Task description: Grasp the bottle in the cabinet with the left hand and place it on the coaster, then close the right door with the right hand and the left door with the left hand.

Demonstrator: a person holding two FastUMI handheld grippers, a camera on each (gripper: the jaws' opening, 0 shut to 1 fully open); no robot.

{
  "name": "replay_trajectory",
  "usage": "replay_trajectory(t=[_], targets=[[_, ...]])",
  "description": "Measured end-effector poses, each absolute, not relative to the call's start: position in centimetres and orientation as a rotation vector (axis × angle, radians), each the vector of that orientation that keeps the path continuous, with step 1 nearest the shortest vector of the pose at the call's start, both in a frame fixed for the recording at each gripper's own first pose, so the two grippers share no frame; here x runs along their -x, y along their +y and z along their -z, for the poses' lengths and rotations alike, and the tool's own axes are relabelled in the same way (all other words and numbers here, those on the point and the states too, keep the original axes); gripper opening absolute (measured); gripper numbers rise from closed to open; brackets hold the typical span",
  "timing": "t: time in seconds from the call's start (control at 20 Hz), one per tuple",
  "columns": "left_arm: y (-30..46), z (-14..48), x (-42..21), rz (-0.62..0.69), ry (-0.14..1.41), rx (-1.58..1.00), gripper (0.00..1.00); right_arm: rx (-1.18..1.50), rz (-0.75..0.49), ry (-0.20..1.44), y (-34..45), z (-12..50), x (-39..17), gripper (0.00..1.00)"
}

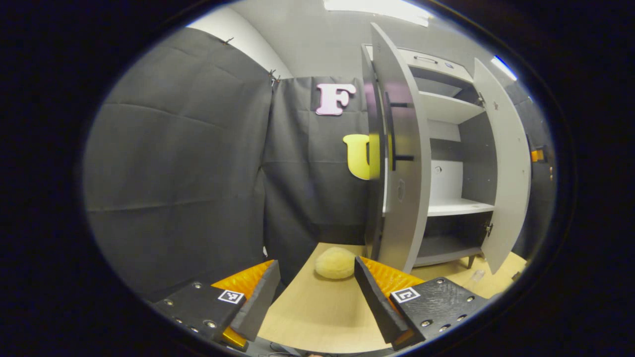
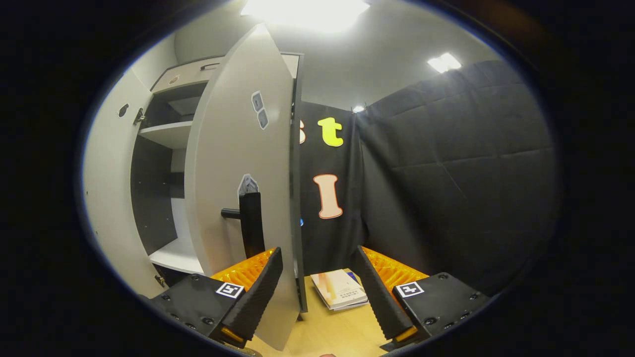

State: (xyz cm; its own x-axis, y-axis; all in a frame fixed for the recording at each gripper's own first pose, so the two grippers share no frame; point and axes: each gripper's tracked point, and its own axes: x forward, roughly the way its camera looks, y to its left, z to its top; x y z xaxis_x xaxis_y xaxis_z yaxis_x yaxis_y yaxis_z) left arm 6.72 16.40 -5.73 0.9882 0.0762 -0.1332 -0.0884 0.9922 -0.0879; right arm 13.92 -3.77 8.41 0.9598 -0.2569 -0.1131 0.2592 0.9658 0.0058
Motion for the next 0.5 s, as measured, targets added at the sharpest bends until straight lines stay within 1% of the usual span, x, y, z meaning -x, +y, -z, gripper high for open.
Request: replay_trajectory(t=[0.05,0.1,0.5], targets=[[16.7,5.6,-6.6,-0.087,0.129,0.094,0.92,-0.024,0.254,0.113,-3.3,-8.3,-14.1,0.92],[17.0,5.7,-6.5,-0.091,0.128,0.095,0.92,-0.028,0.247,0.113,-2.9,-8.3,-14.2,0.95],[20.1,5.9,-4.5,-0.137,0.122,0.079,0.92,-0.058,0.161,0.116,1.4,-8.0,-16.1,0.95]])
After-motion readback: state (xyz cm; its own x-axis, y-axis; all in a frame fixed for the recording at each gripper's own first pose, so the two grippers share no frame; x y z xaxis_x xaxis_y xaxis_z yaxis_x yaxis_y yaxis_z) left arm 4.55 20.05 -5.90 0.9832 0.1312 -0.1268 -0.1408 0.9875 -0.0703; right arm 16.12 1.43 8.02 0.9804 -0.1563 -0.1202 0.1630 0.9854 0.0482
